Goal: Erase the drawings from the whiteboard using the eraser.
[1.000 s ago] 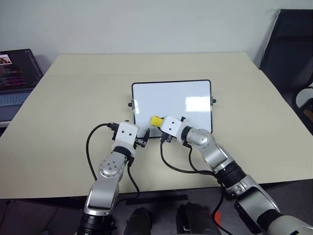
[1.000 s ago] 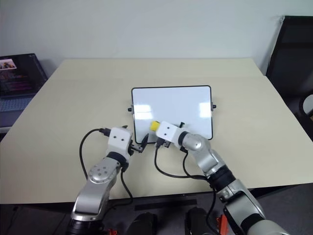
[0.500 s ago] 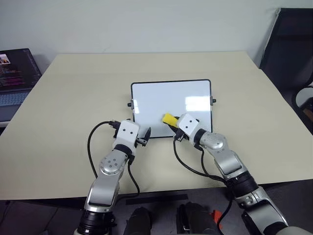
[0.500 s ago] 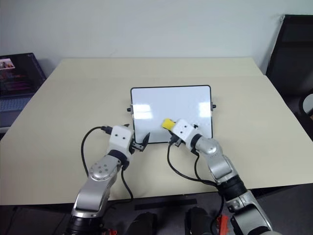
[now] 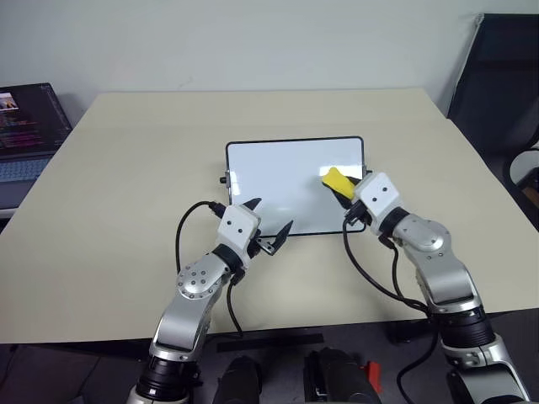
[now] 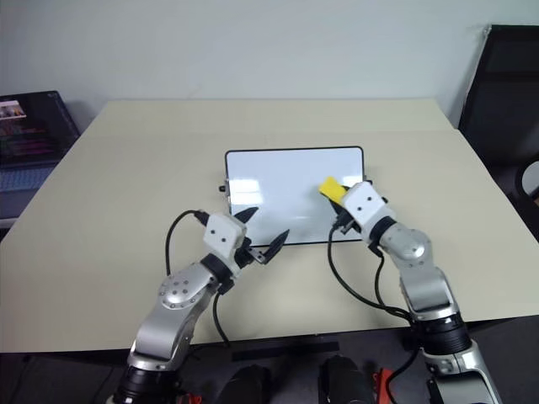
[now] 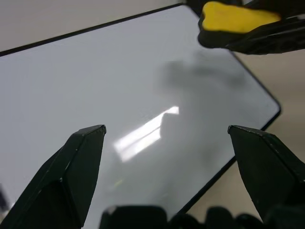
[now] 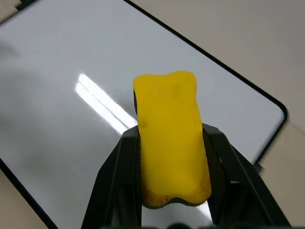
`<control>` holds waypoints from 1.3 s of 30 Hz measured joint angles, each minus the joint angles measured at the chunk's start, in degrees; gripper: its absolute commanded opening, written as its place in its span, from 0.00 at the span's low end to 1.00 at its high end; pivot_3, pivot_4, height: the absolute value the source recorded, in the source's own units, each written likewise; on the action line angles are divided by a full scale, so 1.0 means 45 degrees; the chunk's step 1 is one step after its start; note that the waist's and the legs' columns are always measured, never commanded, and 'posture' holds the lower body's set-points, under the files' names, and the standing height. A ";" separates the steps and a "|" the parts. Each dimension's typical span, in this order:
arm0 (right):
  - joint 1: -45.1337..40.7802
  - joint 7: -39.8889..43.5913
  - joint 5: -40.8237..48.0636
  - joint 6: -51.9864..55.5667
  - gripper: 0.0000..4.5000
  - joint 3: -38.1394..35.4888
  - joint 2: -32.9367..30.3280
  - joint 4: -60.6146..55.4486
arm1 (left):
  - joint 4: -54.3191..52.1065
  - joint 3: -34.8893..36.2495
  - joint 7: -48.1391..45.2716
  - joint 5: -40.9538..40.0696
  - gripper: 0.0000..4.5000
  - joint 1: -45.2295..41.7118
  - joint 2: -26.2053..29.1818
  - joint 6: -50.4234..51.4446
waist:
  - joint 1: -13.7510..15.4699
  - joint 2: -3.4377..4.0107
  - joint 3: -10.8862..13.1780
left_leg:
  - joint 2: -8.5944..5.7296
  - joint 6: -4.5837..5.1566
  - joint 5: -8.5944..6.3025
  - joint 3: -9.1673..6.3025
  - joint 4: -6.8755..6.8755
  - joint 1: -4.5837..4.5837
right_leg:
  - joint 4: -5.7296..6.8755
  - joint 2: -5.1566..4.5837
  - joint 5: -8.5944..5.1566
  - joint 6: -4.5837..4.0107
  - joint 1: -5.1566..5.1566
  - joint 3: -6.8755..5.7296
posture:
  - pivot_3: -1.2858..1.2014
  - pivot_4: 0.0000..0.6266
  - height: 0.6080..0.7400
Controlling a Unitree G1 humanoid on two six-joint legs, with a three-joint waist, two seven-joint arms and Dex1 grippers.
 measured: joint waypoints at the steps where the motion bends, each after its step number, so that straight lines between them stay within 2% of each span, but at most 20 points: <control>1: 0.0092 -0.0054 0.0001 0.0251 0.29 -0.0260 -0.0130 -0.0116 | 0.0117 -0.0086 -0.0274 -0.0164 1.00 -0.0102 -0.0005 -0.0082 | -0.0003 0.0000 0.0000 | 0.0000 0.0000 0.0000 0.0002 0.0000 0.0000 | -0.0002 0.0000 0.0000 0.0000 0.0001 0.0000 | 0.52 0.24 1.00; 10: 0.0939 -0.0455 0.0805 0.3390 0.29 -0.2875 -0.1019 -0.1045 | 0.1043 -0.1024 -0.2732 -0.1301 1.00 -0.1429 0.0021 -0.0518 | -0.0048 0.0000 0.0000 | 0.0000 0.0000 0.0000 0.0011 -0.0001 0.0005 | 0.0001 0.0008 -0.0001 0.0000 0.0000 0.0011 | 0.52 0.24 1.00; 17: 0.1129 -0.1192 0.1956 0.6376 0.29 -0.4500 -0.0522 -0.1268 | 0.2915 -0.1202 -0.3798 -0.1333 1.00 -0.2295 0.0088 -0.1575 | -0.0046 0.0001 0.0000 | 0.0000 0.0001 0.0000 0.0011 0.0000 0.0004 | 0.0001 0.0013 -0.0002 -0.0001 0.0001 0.0010 | 0.52 0.24 1.00; 24: 0.1007 -0.1768 0.2693 0.7202 0.29 -0.4740 -0.0112 -0.0557 | 0.4219 -0.1408 -0.4848 -0.1383 1.00 -0.2992 -0.0023 -0.2188 | -0.0054 0.0002 0.0001 | -0.0002 0.0002 0.0000 0.0014 -0.0001 0.0001 | -0.0002 0.0014 -0.0001 0.0001 0.0000 0.0014 | 0.52 0.24 1.00; 39: 0.0711 -0.2134 0.3084 0.7397 0.29 -0.4659 -0.0460 0.0901 | 0.4224 -0.1780 -0.5534 -0.1451 1.00 -0.2424 0.0244 -0.1896 | -0.0062 0.0004 0.0002 | 0.0001 0.0003 0.0000 0.0015 -0.0002 0.0002 | 0.0000 0.0016 -0.0002 0.0001 -0.0001 0.0017 | 0.52 0.24 1.00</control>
